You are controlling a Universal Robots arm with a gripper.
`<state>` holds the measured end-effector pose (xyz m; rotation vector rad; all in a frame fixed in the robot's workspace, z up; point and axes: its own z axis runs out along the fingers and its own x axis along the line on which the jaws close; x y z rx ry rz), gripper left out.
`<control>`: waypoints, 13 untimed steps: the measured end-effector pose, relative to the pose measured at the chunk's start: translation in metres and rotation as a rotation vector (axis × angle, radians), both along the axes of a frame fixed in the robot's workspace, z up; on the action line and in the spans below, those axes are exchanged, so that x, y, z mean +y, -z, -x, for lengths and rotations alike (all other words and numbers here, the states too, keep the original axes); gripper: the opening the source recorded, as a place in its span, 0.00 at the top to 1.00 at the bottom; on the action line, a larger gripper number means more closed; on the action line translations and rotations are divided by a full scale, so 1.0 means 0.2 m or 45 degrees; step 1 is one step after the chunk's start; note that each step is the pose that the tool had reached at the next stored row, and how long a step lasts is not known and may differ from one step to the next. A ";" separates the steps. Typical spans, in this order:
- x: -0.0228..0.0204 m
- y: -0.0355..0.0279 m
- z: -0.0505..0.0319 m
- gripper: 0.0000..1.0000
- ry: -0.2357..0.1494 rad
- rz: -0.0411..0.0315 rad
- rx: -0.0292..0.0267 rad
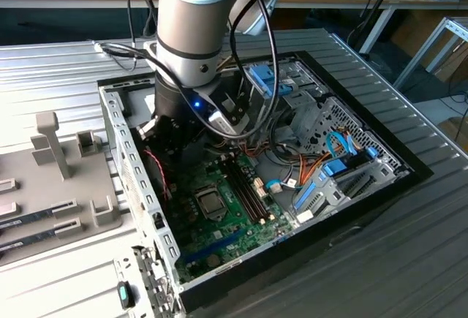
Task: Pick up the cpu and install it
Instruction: 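Install the first cpu locking lever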
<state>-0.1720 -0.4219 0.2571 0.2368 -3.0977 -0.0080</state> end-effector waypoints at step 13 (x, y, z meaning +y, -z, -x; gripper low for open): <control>0.063 0.001 0.014 0.90 0.006 -0.0071 0.0000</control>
